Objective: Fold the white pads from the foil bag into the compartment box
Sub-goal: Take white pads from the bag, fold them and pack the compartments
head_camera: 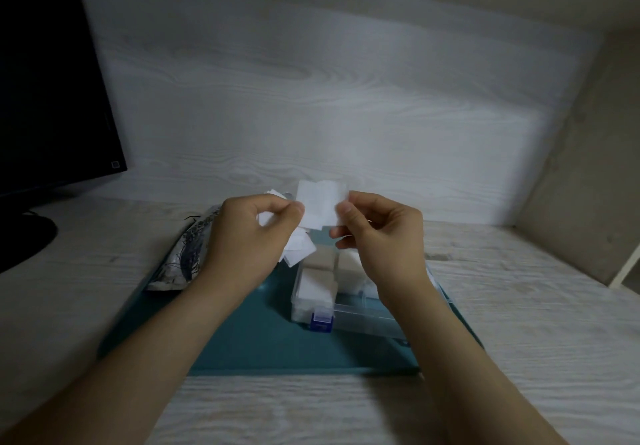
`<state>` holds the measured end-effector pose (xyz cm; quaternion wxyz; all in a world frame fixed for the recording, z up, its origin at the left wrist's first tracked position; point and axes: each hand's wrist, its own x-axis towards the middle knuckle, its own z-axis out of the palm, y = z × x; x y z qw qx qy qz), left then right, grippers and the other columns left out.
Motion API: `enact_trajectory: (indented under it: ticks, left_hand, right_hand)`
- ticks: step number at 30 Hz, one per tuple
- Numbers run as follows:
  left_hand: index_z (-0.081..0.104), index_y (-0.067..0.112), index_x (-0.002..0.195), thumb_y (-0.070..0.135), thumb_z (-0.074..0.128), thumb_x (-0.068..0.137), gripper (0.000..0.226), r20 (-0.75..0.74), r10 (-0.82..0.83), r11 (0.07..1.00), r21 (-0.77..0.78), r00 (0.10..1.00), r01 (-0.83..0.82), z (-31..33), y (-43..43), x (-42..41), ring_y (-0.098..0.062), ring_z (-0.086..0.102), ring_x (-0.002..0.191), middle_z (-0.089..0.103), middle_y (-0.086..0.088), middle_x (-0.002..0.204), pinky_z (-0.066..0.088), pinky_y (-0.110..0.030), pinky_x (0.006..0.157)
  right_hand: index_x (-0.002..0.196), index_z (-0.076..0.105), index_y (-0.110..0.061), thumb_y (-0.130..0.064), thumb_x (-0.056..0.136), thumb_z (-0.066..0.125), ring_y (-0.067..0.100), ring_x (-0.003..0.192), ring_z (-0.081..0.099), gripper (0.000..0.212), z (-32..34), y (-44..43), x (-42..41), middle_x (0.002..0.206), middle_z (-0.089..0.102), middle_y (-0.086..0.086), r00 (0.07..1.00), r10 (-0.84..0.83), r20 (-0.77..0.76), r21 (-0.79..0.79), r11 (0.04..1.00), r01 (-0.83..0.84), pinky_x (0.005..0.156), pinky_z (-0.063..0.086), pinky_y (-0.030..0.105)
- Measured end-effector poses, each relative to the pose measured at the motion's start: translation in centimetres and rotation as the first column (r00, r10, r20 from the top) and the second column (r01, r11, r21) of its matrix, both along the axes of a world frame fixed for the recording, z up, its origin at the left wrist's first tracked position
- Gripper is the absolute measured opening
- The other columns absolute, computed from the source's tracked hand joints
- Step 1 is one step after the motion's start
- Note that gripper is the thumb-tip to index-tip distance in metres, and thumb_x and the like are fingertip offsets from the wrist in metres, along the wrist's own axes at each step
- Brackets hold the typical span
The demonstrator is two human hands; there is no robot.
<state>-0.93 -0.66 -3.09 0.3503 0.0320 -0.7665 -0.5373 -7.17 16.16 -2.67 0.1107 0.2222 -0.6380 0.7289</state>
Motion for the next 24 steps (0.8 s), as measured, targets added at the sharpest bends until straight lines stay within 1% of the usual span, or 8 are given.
enact_trajectory:
  ticks: [3, 6, 8, 10, 12, 15, 18, 24]
  left_hand:
    - [0.082, 0.022, 0.082, 0.029, 0.076, 0.095, 0.016, -0.012, 0.037, 0.999, 0.015, 0.999, -0.037, -0.2, -0.2, -0.2, 0.011, 0.069, 0.095, 0.078, 0.024, 0.091, 0.042, 0.001, 0.077]
    - [0.083, 0.022, 0.086, 0.028, 0.075, 0.096, 0.014, -0.027, 0.021, 0.999, 0.034, 0.999, -0.02, 0.0, 0.0, 0.0, 0.006, 0.071, 0.094, 0.079, 0.021, 0.092, 0.046, -0.004, 0.079]
    - [0.084, 0.021, 0.087, 0.024, 0.074, 0.097, 0.015, -0.02, -0.039, 0.998, 0.058, 0.999, 0.04, 0.1, 0.2, 0.1, -0.009, 0.075, 0.09, 0.08, 0.012, 0.088, 0.055, -0.02, 0.08]
    - [0.084, 0.022, 0.087, 0.023, 0.072, 0.099, 0.016, 0.006, -0.099, 0.991, 0.093, 0.995, 0.098, 0.3, 0.4, 0.4, -0.019, 0.076, 0.083, 0.08, 0.004, 0.085, 0.059, -0.033, 0.075]
    - [0.084, 0.022, 0.089, 0.023, 0.071, 0.1, 0.017, 0.011, -0.126, 0.985, 0.122, 0.992, 0.124, 0.3, 0.4, 0.4, -0.013, 0.074, 0.079, 0.08, 0.004, 0.085, 0.058, -0.029, 0.072]
    - [0.083, 0.022, 0.093, 0.02, 0.069, 0.102, 0.017, 0.006, -0.14, 0.983, 0.117, 0.99, 0.139, 0.3, 0.3, 0.3, -0.007, 0.074, 0.083, 0.081, 0.008, 0.09, 0.057, -0.02, 0.074]
    - [0.083, 0.022, 0.093, 0.019, 0.068, 0.102, 0.018, 0.014, -0.166, 0.982, 0.098, 0.986, 0.164, 0.2, 0.3, 0.2, -0.004, 0.073, 0.083, 0.081, 0.009, 0.091, 0.055, -0.018, 0.074]
    - [0.083, 0.022, 0.093, 0.019, 0.067, 0.103, 0.019, 0.018, -0.186, 0.98, 0.07, 0.982, 0.184, 0.3, 0.5, 0.3, -0.008, 0.073, 0.091, 0.081, 0.008, 0.094, 0.055, -0.018, 0.08]
  right_hand:
    - [0.108, 0.075, 0.0, -0.003, 0.097, 0.072, 0.02, 0.062, 0.069, 0.011, 0.3, 0.3, -0.1, 0.071, 0.073, 0.011, 0.996, -0.028, 0.08, -0.161, 0.986, 0.04, 0.061, 0.059, 0.03]
    - [0.108, 0.074, 0.005, -0.002, 0.096, 0.071, 0.02, 0.064, 0.067, 0.014, 0.6, 0.7, 0.0, 0.072, 0.07, 0.009, 0.983, 0.134, 0.124, -0.174, 0.979, -0.111, 0.064, 0.057, 0.03]
    - [0.104, 0.075, 0.004, -0.001, 0.096, 0.07, 0.023, 0.066, 0.068, 0.011, 0.4, 0.4, 0.4, 0.075, 0.073, 0.012, 0.972, 0.204, 0.116, -0.089, 0.977, -0.195, 0.064, 0.058, 0.031]
    - [0.106, 0.076, 0.002, -0.002, 0.097, 0.07, 0.024, 0.067, 0.07, 0.012, 0.3, -0.1, 0.7, 0.08, 0.075, 0.017, 0.974, 0.208, 0.094, -0.044, 0.978, -0.205, 0.066, 0.06, 0.032]
    - [0.11, 0.076, 0.001, -0.002, 0.097, 0.071, 0.027, 0.07, 0.073, 0.015, 0.2, -0.3, 0.9, 0.085, 0.076, 0.022, 0.978, 0.195, 0.075, -0.039, 0.981, -0.192, 0.068, 0.062, 0.032]
    - [0.116, 0.073, -0.002, -0.002, 0.098, 0.07, 0.03, 0.072, 0.075, 0.018, 0.2, -0.2, 0.9, 0.087, 0.077, 0.024, 0.98, 0.18, 0.081, -0.059, 0.983, -0.175, 0.068, 0.063, 0.031]
    - [0.119, 0.073, -0.005, -0.003, 0.098, 0.07, 0.028, 0.073, 0.075, 0.021, 0.1, -0.2, 0.8, 0.085, 0.077, 0.024, 0.979, 0.181, 0.09, -0.057, 0.983, -0.177, 0.071, 0.064, 0.033]
    - [0.11, 0.077, -0.003, -0.003, 0.098, 0.07, 0.025, 0.07, 0.073, 0.014, 0.0, -0.2, 0.7, 0.089, 0.077, 0.025, 0.978, 0.182, 0.106, -0.03, 0.983, -0.179, 0.071, 0.064, 0.032]
